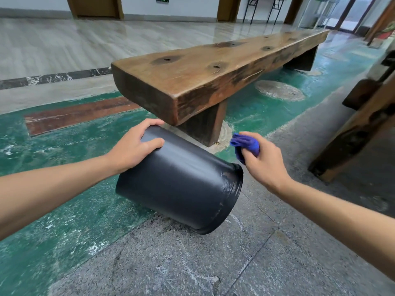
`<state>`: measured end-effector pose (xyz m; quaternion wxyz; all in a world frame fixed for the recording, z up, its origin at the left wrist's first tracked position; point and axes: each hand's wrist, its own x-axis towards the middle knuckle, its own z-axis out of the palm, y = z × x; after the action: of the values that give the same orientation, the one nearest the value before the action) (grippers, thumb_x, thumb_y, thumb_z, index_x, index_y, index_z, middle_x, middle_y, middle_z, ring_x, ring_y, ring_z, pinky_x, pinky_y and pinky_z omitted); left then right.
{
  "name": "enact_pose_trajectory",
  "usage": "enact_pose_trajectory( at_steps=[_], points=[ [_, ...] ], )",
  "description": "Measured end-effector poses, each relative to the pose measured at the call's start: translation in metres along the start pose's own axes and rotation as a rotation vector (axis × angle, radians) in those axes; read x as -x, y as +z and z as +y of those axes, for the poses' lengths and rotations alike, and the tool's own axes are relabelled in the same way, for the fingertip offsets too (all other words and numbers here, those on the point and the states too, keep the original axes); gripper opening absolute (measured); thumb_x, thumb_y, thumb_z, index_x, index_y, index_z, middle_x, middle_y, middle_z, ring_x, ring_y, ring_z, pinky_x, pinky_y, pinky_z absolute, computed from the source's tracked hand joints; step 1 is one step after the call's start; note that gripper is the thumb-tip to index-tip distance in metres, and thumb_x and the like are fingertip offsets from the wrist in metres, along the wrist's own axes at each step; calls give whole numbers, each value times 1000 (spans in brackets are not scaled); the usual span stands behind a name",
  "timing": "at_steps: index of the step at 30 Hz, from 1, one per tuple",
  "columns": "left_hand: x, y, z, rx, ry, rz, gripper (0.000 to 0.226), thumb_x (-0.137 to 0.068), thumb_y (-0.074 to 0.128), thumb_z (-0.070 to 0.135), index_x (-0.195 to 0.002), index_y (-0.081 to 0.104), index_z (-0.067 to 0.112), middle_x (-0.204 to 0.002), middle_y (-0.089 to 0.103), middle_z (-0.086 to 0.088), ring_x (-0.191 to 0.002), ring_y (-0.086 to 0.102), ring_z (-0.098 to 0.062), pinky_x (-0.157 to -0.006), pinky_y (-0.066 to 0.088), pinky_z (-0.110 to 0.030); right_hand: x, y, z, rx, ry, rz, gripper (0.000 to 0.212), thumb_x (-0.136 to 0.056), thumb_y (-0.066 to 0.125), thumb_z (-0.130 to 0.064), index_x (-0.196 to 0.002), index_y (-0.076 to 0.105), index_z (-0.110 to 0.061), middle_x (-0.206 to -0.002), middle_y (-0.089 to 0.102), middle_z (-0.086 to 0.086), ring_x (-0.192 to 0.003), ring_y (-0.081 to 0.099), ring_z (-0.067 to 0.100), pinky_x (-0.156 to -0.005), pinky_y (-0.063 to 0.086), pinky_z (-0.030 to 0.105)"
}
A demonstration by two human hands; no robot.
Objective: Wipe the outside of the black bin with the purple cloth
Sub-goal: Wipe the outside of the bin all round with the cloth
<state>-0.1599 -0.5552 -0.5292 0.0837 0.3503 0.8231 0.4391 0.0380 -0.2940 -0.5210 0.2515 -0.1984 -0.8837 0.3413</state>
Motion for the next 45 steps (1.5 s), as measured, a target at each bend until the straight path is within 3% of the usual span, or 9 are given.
enact_pose_trajectory(
  at_steps=[2, 4, 7, 11, 16, 20, 24, 30, 45],
  points=[
    [4, 1, 0, 8, 34, -10, 52, -81, 63, 50, -131, 52, 43, -136, 53, 20, -124, 51, -5, -108, 39, -38, -17, 7, -5, 45, 98, -69, 26, -79, 55, -9, -87, 72, -27, -68, 71, -13, -69, 67, 5, -67, 49, 19],
    [6, 2, 2, 17, 54, -31, 59, -76, 70, 60, -130, 51, 46, -135, 52, 23, -123, 51, 1, -103, 40, -31, -22, 18, -9, 116, 123, -203, 25, -78, 54, -11, -85, 73, -26, -73, 74, -6, -78, 69, 19, -71, 51, 26],
    [3, 5, 5, 15, 53, -13, 67, -68, 75, 65, -128, 52, 47, -133, 53, 27, -123, 50, 3, -102, 39, -29, -19, 35, -8, 285, 88, -381, 31, -85, 53, -17, -111, 68, -27, -103, 75, 11, -103, 64, 36, -89, 54, 40],
    [-3, 8, 5, 40, -17, 25, 69, -63, 76, 66, -125, 53, 48, -130, 53, 26, -121, 52, -3, -105, 42, -36, -20, 32, -6, 371, -6, -372, 41, -89, 52, -23, -129, 58, -32, -115, 72, 14, -109, 62, 41, -93, 52, 45],
    [-12, 9, 1, 85, -146, 76, 62, -69, 83, 56, -123, 54, 46, -135, 52, 12, -126, 51, -18, -110, 41, -47, -4, 30, -6, 364, -147, -299, 52, -92, 57, -24, -142, 53, -36, -139, 65, -3, -125, 60, 31, -99, 52, 45],
    [-16, 12, -1, 103, -240, 139, 61, -69, 83, 56, -122, 55, 46, -129, 49, 15, -122, 48, -15, -100, 42, -37, 13, 39, 2, 319, -201, -265, 58, -95, 60, -26, -150, 45, -37, -159, 45, -3, -148, 39, 18, -116, 38, 38],
    [-19, 13, 0, 127, -276, 155, 66, -68, 83, 56, -126, 55, 44, -129, 48, 14, -116, 47, -12, -83, 38, -25, 25, 46, 11, 282, -241, -219, 62, -93, 64, -24, -151, 45, -36, -160, 42, -3, -148, 37, 24, -118, 36, 41],
    [-21, 14, 4, 127, -283, 143, 73, -63, 84, 59, -128, 53, 46, -135, 48, 13, -125, 47, -15, -105, 41, -38, 43, 47, 21, 299, -306, -167, 68, -90, 67, -21, -152, 44, -36, -162, 39, -3, -147, 37, 27, -118, 37, 41],
    [-27, 14, 4, 123, -363, 137, 101, -67, 80, 63, -152, 33, 37, -160, 33, 6, -144, 35, -21, -114, 35, -42, 55, 64, 27, 201, -284, -76, 71, -82, 73, -7, -145, 55, -33, -153, 50, -1, -138, 43, 26, -122, 19, 23]
  ],
)
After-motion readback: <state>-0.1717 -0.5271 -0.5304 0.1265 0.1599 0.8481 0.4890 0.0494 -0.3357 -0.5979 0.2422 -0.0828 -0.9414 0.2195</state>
